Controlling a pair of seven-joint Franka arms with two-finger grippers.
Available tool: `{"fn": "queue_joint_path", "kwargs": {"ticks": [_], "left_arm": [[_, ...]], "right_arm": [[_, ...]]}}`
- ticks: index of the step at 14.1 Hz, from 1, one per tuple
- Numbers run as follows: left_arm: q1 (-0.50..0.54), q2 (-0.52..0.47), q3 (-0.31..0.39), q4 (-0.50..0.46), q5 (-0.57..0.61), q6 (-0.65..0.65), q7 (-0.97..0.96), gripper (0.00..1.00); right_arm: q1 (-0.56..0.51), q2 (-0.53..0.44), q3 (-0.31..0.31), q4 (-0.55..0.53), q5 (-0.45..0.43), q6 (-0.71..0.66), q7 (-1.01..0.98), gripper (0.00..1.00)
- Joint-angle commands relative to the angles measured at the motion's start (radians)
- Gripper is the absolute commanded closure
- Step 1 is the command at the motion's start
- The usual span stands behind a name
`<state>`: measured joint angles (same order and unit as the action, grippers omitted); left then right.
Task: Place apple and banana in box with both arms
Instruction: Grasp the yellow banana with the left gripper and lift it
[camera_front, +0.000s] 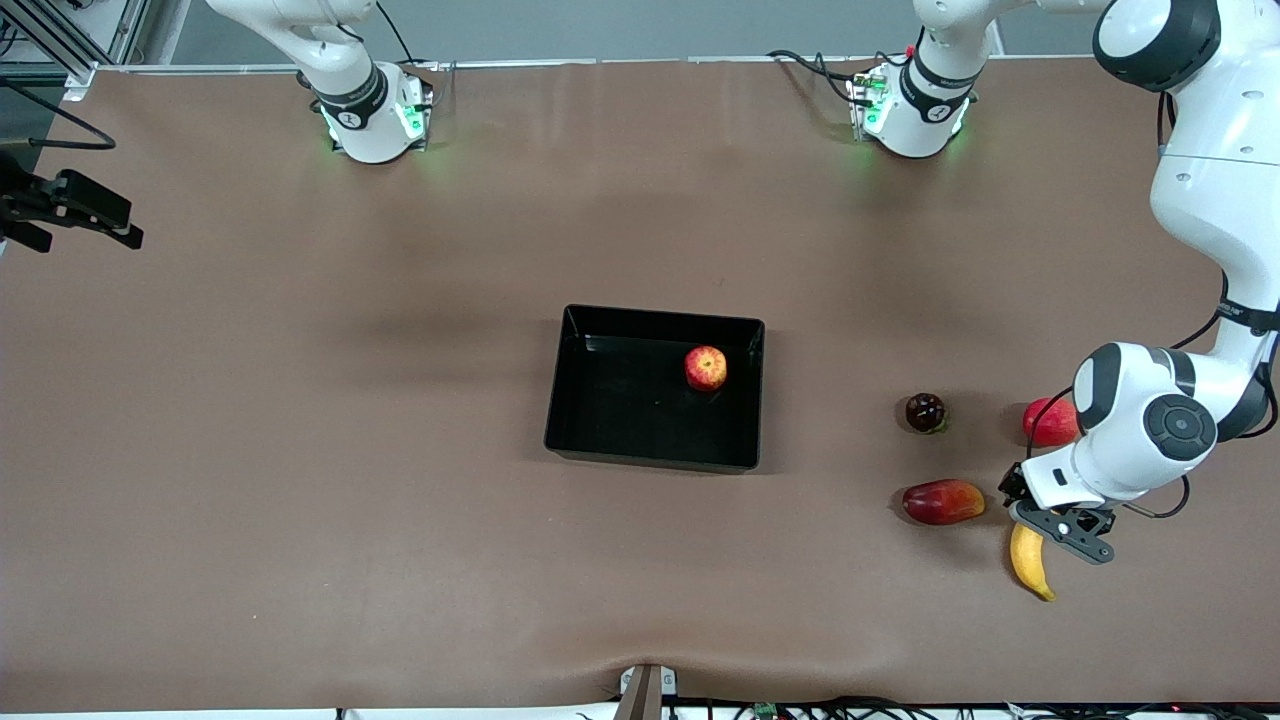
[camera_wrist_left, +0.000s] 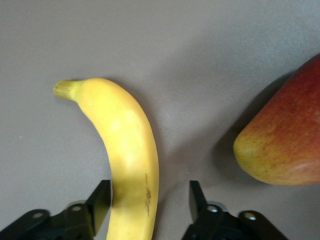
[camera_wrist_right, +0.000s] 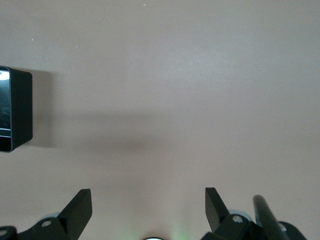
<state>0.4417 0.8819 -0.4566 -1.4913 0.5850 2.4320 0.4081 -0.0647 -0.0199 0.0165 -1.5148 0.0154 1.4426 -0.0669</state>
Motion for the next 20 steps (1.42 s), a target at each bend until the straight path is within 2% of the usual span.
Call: {"fn": "queue_joint_path", "kwargs": {"ticks": [1, 2, 3, 7, 9, 12, 14, 18, 20], "left_arm": [[-0.006, 0.034, 0.027, 0.045, 0.015, 0.028, 0.046, 0.60], [-0.008, 0.035, 0.029, 0.045, 0.015, 0.032, 0.046, 0.84], [-0.011, 0.032, 0.029, 0.045, 0.015, 0.032, 0.046, 1.00], [-0.002, -0.026, 0.006, 0.045, 0.018, 0.021, 0.046, 1.00], [-0.005, -0.079, -0.037, 0.045, 0.016, -0.046, 0.047, 1.00], [0.000, -0.161, -0.149, 0.045, 0.013, -0.180, 0.009, 1.00], [-0.027, -0.204, -0.213, 0.045, 0.013, -0.293, -0.120, 1.00], [-0.098, -0.210, -0.355, 0.039, 0.015, -0.436, -0.508, 1.00], [-0.191, -0.205, -0.367, 0.039, 0.013, -0.456, -0.712, 1.00]], "right_arm": [[0.003, -0.014, -0.010, -0.004, 0.015, -0.008, -0.008, 0.00], [-0.004, -0.014, -0.010, -0.005, 0.015, -0.013, -0.008, 0.00], [-0.010, -0.014, -0.010, -0.007, 0.015, -0.017, -0.008, 0.00], [-0.012, -0.014, -0.009, -0.007, 0.020, -0.019, -0.007, 0.00], [-0.012, -0.014, -0.009, -0.005, 0.020, -0.019, -0.007, 0.00], [-0.009, -0.012, -0.009, -0.005, 0.020, -0.019, -0.007, 0.00], [-0.012, -0.012, -0.009, -0.004, 0.020, -0.019, -0.007, 0.00], [-0.012, -0.012, -0.009, -0.005, 0.020, -0.019, -0.007, 0.00], [-0.010, -0.012, -0.010, -0.005, 0.020, -0.019, -0.007, 0.00]]}}
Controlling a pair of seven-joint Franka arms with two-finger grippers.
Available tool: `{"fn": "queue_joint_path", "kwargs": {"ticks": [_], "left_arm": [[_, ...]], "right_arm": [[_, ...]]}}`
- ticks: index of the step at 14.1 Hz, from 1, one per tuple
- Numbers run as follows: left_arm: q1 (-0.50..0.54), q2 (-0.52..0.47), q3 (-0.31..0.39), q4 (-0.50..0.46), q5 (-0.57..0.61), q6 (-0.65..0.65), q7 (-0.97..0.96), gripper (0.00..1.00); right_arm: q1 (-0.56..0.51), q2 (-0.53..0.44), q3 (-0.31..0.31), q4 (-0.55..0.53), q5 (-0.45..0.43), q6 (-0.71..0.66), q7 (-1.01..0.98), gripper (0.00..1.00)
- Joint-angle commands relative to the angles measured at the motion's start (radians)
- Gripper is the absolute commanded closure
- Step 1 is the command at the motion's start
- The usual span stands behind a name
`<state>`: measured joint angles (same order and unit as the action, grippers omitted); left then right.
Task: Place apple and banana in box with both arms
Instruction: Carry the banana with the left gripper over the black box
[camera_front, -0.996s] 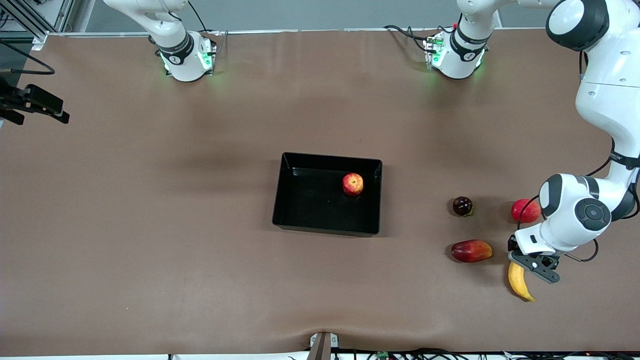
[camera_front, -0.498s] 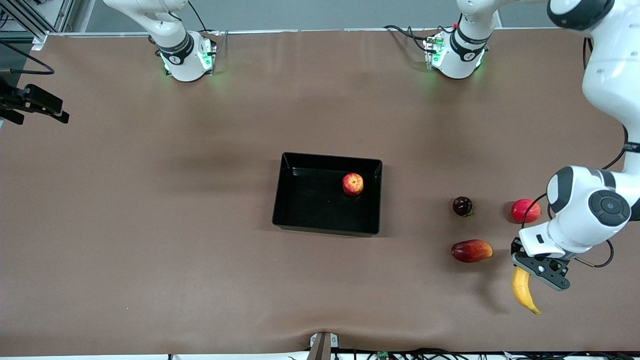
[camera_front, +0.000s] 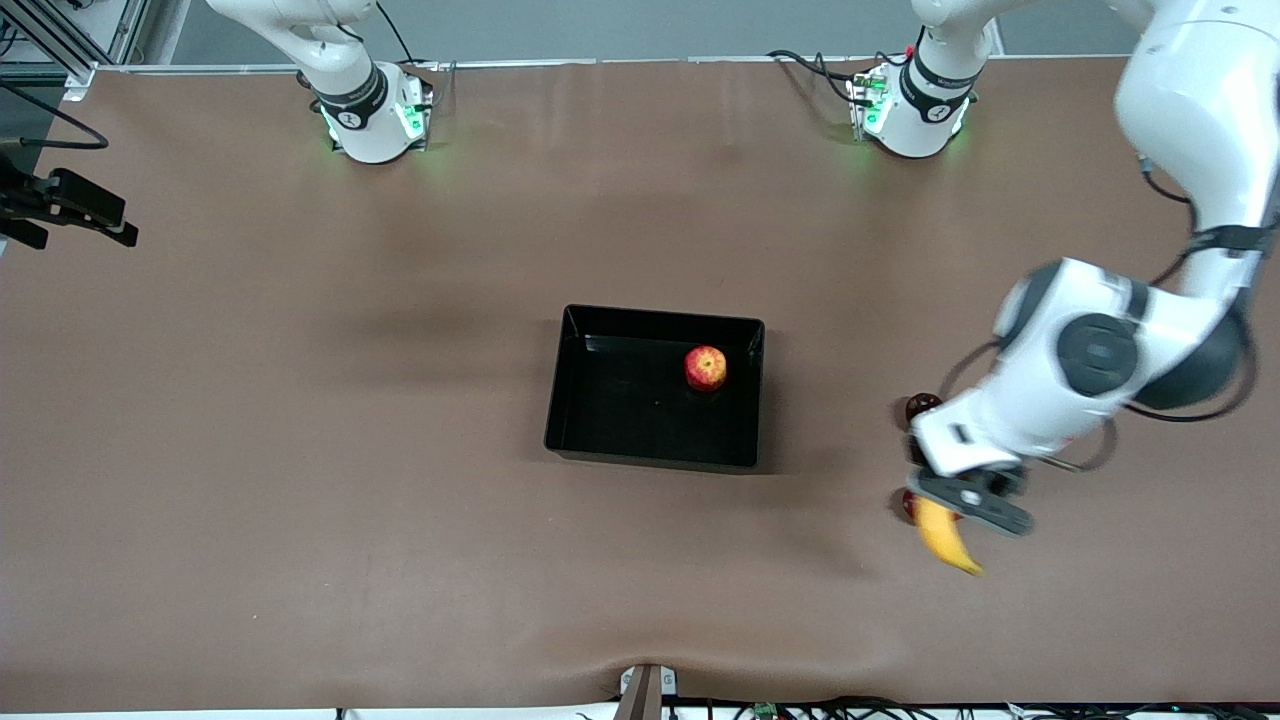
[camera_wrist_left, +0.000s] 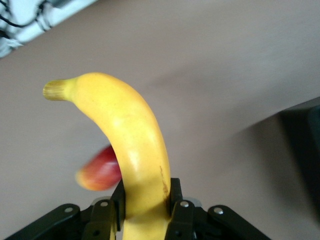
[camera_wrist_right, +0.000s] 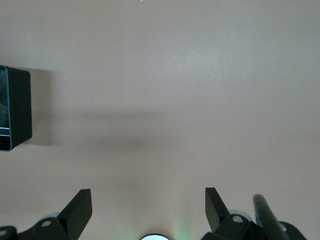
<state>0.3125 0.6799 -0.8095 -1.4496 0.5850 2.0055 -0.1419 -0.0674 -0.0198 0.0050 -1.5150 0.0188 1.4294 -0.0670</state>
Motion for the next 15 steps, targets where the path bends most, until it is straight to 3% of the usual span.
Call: {"fn": "queue_joint_path", "kwargs": {"ticks": [1, 5, 10, 15], "left_arm": [[-0.111, 0.001, -0.014, 0.000, 0.013, -0.030, -0.264, 1.00], [-0.350, 0.039, 0.024, 0.020, 0.012, -0.021, -0.546, 1.00], [-0.714, 0.127, 0.252, 0.172, 0.009, 0.022, -0.717, 1.00], [-0.777, 0.187, 0.280, 0.175, 0.009, 0.160, -0.754, 1.00]], "right_arm": [[-0.009, -0.012, 0.003, -0.005, 0.016, -0.006, -0.007, 0.00], [-0.009, -0.012, 0.001, -0.005, 0.016, -0.006, -0.007, 0.00], [-0.015, -0.012, 0.001, -0.005, 0.016, -0.006, -0.007, 0.00], [-0.025, -0.011, 0.003, -0.005, 0.018, -0.006, -0.007, 0.00]]}}
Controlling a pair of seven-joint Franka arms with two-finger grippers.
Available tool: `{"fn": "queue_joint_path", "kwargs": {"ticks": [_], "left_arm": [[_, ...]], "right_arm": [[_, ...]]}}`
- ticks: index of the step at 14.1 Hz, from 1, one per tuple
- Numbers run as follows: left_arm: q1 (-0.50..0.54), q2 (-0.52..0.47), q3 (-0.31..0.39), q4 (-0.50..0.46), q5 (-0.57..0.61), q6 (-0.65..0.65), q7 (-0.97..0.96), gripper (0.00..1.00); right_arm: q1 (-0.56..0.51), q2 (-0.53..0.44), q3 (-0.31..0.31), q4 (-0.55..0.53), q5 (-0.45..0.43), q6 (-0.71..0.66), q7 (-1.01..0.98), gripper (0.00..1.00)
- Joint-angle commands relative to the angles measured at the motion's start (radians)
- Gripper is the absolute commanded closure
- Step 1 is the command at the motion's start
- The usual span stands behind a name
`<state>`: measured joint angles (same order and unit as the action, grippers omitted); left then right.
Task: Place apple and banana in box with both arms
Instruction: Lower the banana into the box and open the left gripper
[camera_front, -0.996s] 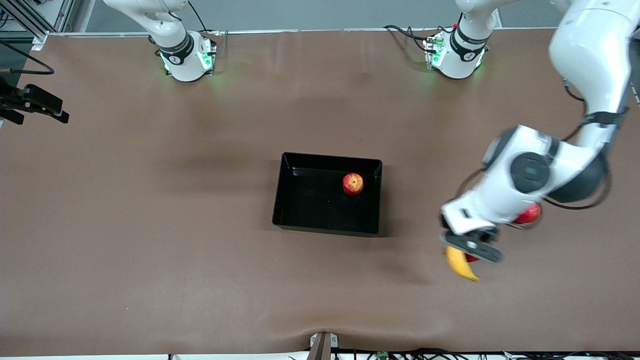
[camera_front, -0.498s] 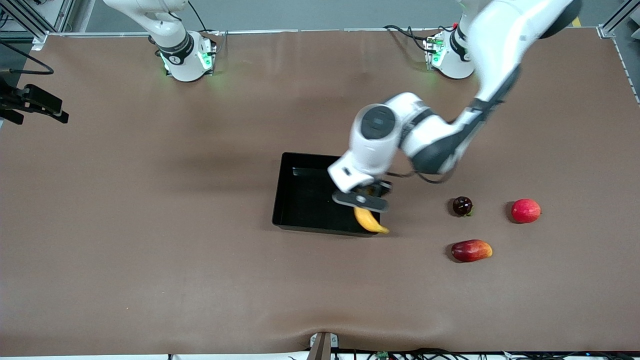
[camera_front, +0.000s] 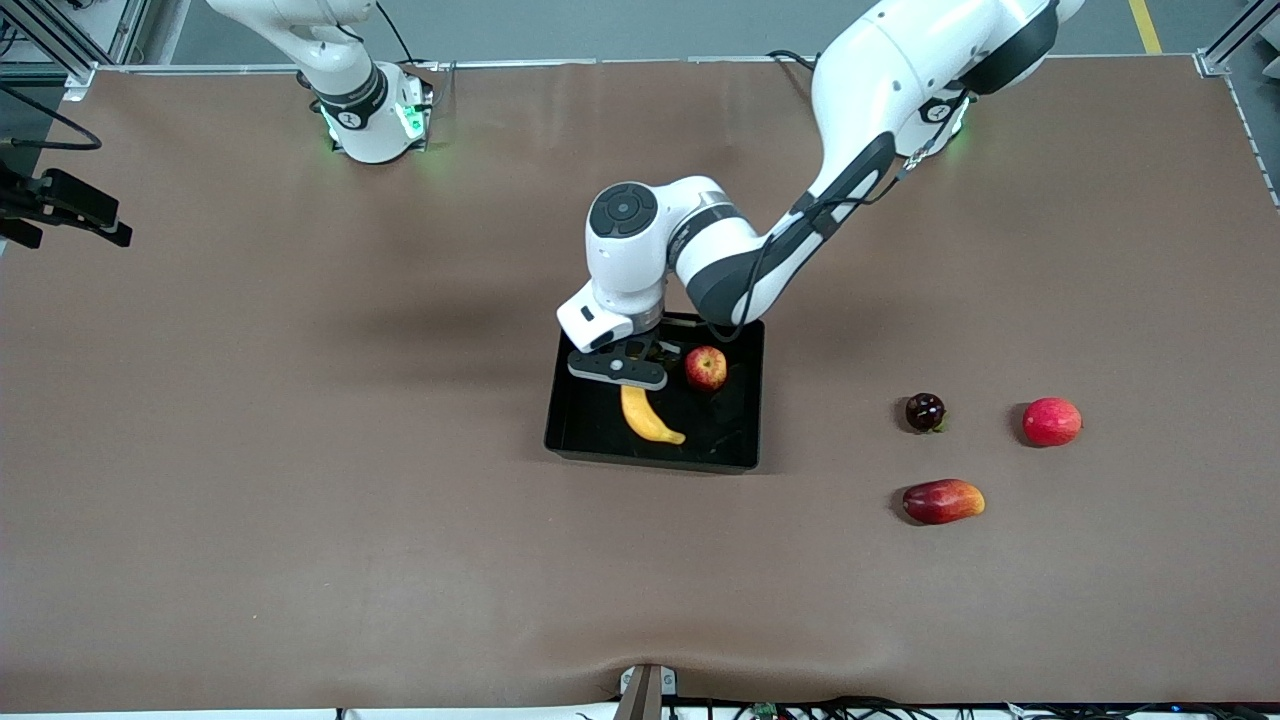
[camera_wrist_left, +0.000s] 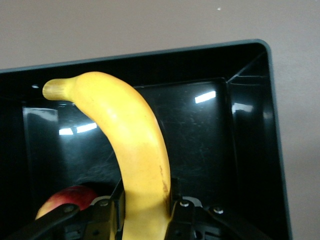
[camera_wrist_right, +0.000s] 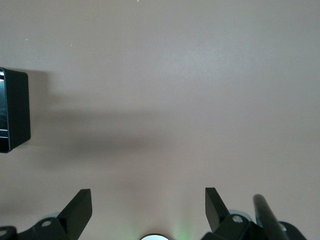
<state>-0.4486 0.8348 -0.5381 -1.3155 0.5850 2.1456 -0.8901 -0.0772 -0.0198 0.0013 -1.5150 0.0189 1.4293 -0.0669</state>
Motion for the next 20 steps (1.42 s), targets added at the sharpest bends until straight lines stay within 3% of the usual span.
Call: {"fn": "queue_joint_path", "kwargs": {"ticks": [1, 6, 10, 12, 13, 14, 16, 20], "left_arm": [[-0.024, 0.043, 0.015, 0.041, 0.009, 0.030, -0.006, 1.00], [-0.110, 0.089, 0.112, 0.035, 0.010, 0.151, -0.064, 1.00], [-0.114, 0.124, 0.113, 0.028, 0.010, 0.160, -0.069, 0.99], [-0.114, 0.139, 0.113, 0.027, 0.013, 0.163, -0.060, 0.85], [-0.116, 0.150, 0.113, 0.024, 0.019, 0.186, -0.061, 0.84], [-0.123, 0.150, 0.113, 0.022, 0.022, 0.204, -0.067, 0.77], [-0.124, 0.142, 0.113, 0.022, 0.027, 0.204, -0.064, 0.00], [-0.102, 0.051, 0.127, 0.025, 0.024, 0.116, -0.052, 0.00]], "right_arm": [[-0.015, -0.011, 0.006, -0.005, 0.018, -0.007, -0.007, 0.00], [-0.016, -0.011, 0.006, -0.005, 0.018, -0.009, -0.007, 0.00], [-0.016, -0.011, 0.006, -0.005, 0.018, -0.013, -0.007, 0.00], [-0.015, -0.011, 0.006, -0.005, 0.019, -0.012, -0.007, 0.00], [-0.015, -0.011, 0.006, -0.005, 0.019, -0.012, -0.007, 0.00], [-0.015, -0.011, 0.006, -0.005, 0.019, -0.012, -0.007, 0.00], [-0.015, -0.011, 0.006, -0.005, 0.019, -0.012, -0.007, 0.00], [-0.016, -0.011, 0.006, -0.005, 0.023, -0.013, -0.007, 0.00]]}}
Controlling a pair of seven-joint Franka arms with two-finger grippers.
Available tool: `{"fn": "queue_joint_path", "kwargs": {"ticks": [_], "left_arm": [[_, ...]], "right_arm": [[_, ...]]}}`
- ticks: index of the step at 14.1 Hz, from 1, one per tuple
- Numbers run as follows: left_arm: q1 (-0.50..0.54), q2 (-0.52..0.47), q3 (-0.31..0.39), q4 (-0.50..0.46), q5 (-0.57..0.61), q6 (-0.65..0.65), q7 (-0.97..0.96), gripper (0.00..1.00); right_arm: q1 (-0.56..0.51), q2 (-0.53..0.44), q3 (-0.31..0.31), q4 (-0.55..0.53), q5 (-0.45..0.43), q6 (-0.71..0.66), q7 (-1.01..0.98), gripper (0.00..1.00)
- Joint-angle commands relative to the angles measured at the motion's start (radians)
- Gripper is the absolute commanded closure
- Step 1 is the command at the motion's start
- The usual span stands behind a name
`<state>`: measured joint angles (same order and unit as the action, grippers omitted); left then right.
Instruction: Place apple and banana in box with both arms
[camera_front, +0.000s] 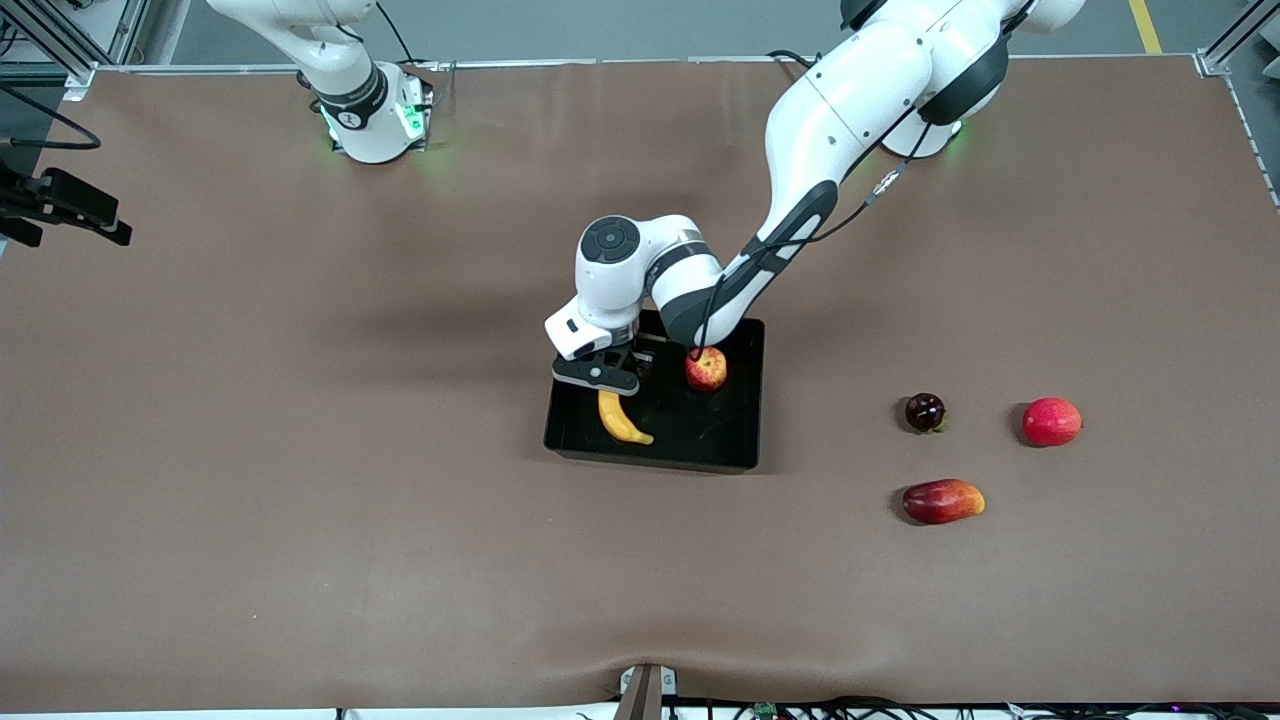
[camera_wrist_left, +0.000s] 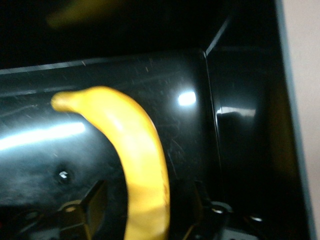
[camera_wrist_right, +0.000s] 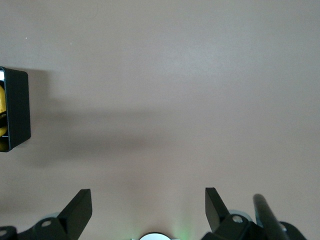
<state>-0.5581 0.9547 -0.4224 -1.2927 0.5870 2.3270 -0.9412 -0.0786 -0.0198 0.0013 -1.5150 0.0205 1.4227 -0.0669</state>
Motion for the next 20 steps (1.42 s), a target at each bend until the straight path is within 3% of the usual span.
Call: {"fn": "queue_joint_path", "kwargs": {"ticks": [1, 5, 10, 13, 17, 20], "left_arm": [[0.026, -0.106, 0.011, 0.003, 0.016, -0.102, -0.001, 0.00], [0.133, -0.330, 0.005, -0.002, 0.013, -0.314, 0.001, 0.00], [0.263, -0.488, 0.001, -0.014, 0.005, -0.520, 0.146, 0.00], [0.369, -0.550, -0.001, -0.016, -0.111, -0.604, 0.189, 0.00], [0.510, -0.640, -0.001, -0.016, -0.222, -0.701, 0.480, 0.00], [0.605, -0.706, -0.001, -0.022, -0.301, -0.762, 0.591, 0.00]], "right_arm": [[-0.015, -0.011, 0.006, -0.005, 0.019, -0.007, -0.007, 0.00], [-0.016, -0.009, 0.006, -0.005, 0.021, -0.007, -0.007, 0.00], [-0.015, -0.009, 0.006, -0.005, 0.019, -0.007, -0.007, 0.00], [-0.015, -0.011, 0.006, -0.004, 0.019, -0.007, -0.008, 0.00], [-0.015, -0.011, 0.006, -0.004, 0.006, -0.002, -0.011, 0.00], [-0.015, -0.011, 0.006, -0.002, 0.001, 0.001, -0.011, 0.00]]}}
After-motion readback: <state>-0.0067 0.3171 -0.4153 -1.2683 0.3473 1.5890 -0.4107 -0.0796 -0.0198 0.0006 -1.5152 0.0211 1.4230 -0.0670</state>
